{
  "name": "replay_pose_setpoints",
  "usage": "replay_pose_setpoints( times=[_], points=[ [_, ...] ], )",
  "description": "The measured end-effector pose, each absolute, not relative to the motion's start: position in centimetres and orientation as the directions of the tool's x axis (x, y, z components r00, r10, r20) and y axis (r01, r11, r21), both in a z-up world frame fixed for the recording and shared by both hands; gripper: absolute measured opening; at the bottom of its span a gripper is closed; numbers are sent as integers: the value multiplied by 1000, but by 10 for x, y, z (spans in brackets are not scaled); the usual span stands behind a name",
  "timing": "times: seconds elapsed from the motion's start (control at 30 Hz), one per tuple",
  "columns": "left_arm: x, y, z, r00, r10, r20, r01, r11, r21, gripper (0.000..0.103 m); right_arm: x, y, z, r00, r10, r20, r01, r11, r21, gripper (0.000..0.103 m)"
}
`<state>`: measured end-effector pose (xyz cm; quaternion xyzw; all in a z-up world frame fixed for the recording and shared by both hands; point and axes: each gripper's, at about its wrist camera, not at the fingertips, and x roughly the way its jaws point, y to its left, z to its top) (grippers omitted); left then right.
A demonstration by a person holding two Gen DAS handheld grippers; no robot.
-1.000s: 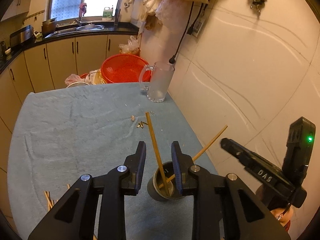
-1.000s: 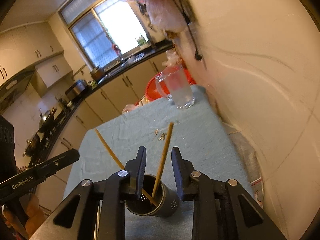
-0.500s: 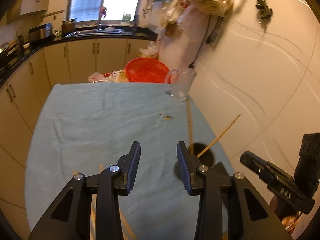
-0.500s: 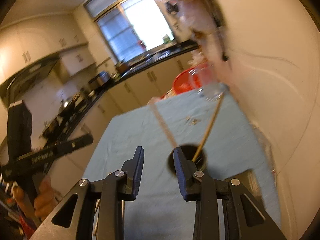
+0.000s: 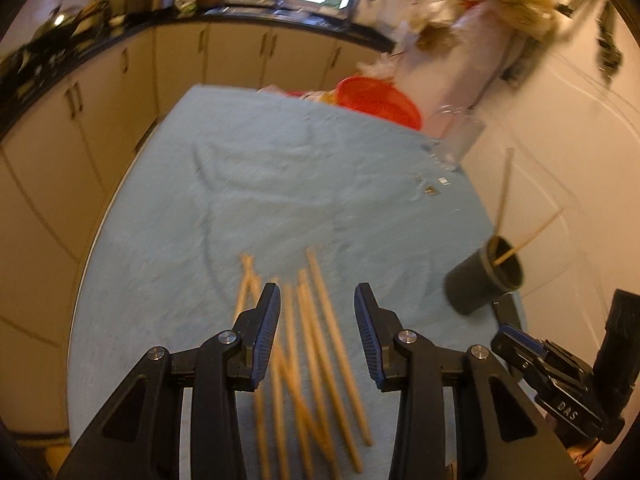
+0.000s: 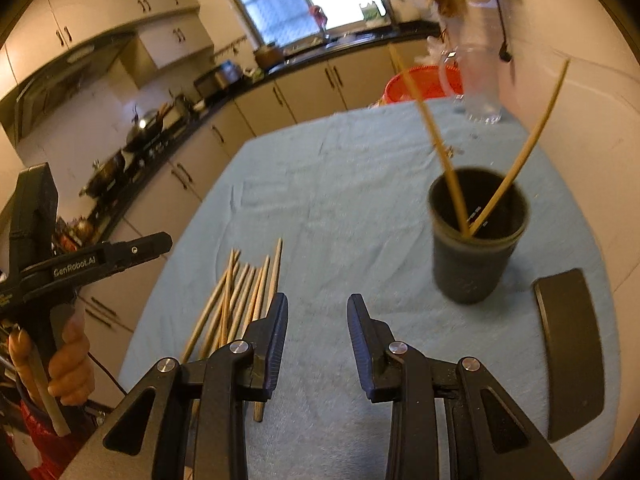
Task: Organize utensils
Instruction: 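Grasp another chopstick with the left gripper while the right gripper returns to the pile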
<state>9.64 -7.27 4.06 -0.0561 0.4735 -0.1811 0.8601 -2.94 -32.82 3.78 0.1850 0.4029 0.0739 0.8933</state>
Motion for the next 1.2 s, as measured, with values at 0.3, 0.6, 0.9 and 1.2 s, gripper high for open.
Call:
replay_pose_setpoints(
  times=[0.3, 0.6, 0.9, 1.2],
  points=[
    [123, -58, -20, 350, -289, -891, 159, 956, -247, 37, -19, -310, 19, 623, 289, -726, 9, 926, 377, 33],
    [133, -77, -49, 293, -247, -924, 162, 965, -207, 19, -17, -312, 11, 611, 292, -736, 16, 924, 381, 33],
    [143, -88, -62, 265, -218, -939, 173, 969, -176, 8, -17, -312, 6, 603, 300, -739, 14, 922, 386, 33],
    [148, -90, -71, 249, -252, -935, 170, 962, -214, 7, -10, -305, 2, 581, 309, -753, 7, 923, 385, 33]
  ],
)
